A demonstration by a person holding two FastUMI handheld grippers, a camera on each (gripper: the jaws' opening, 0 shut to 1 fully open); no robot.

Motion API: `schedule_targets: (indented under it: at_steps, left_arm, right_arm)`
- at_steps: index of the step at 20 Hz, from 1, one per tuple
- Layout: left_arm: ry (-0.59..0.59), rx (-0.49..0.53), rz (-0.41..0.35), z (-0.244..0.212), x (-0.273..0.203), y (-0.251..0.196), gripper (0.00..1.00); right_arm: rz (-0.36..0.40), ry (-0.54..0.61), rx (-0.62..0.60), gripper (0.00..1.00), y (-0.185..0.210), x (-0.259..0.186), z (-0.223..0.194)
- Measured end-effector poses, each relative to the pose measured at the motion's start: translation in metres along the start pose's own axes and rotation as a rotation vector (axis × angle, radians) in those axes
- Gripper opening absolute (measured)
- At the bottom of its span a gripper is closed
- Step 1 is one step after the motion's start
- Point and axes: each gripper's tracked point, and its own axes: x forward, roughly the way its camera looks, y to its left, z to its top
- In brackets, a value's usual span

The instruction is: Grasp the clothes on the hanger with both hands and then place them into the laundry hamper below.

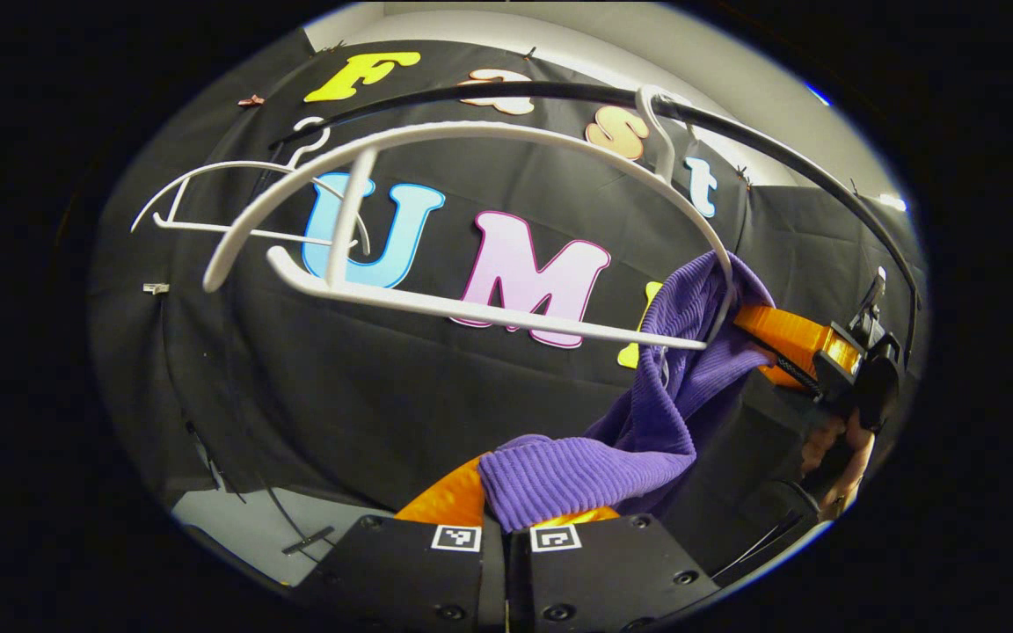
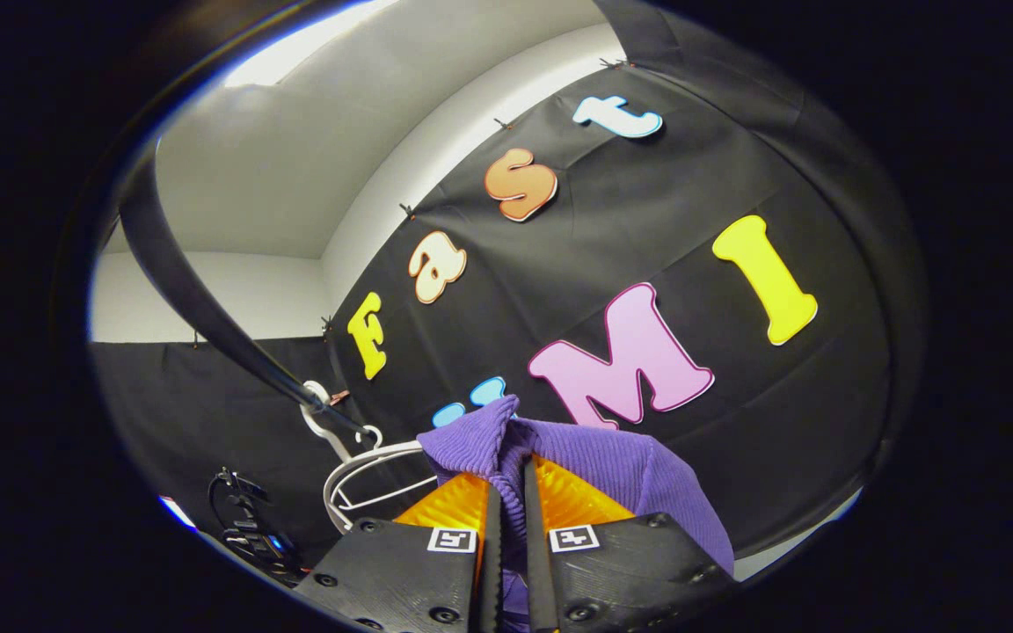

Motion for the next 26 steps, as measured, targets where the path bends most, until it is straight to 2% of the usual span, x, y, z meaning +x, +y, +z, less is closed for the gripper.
schedule_targets:
  at_steps: [4, 10, 11, 12, 15, 21, 26]
  left_arm:
    - [0.0, 0.015, -0.041, 0.001, 0.004, -0.018, 0.06]
    - [0.081, 0.043, -0.045, -0.031, -0.002, -0.013, 0.06]
    - [0.096, 0.042, -0.039, -0.034, -0.004, -0.01, 0.06]
    - [0.109, 0.042, -0.035, -0.038, -0.005, -0.005, 0.06]
    - [0.151, 0.043, -0.03, -0.051, -0.006, -0.001, 0.06]
    - [0.243, -0.003, -0.008, -0.067, -0.005, 0.005, 0.06]
    - [0.303, -0.059, 0.051, -0.08, 0.0, 0.01, 0.06]
  right_arm:
    - [-0.121, -0.05, -0.027, 0.16, -0.038, 0.001, 0.013]
    - [-0.258, 0.124, -0.136, 0.16, -0.082, -0.019, -0.052]
    - [-0.269, 0.161, -0.159, 0.11, -0.085, -0.023, -0.063]
    - [-0.271, 0.201, -0.175, 0.16, -0.085, -0.029, -0.075]
    - [-0.25, 0.326, -0.185, 0.16, -0.078, -0.046, -0.117]
    - [-0.207, 0.533, -0.119, 0.16, -0.054, -0.075, -0.191]
    - [-0.111, 0.697, -0.076, 0.16, -0.015, -0.104, -0.237]
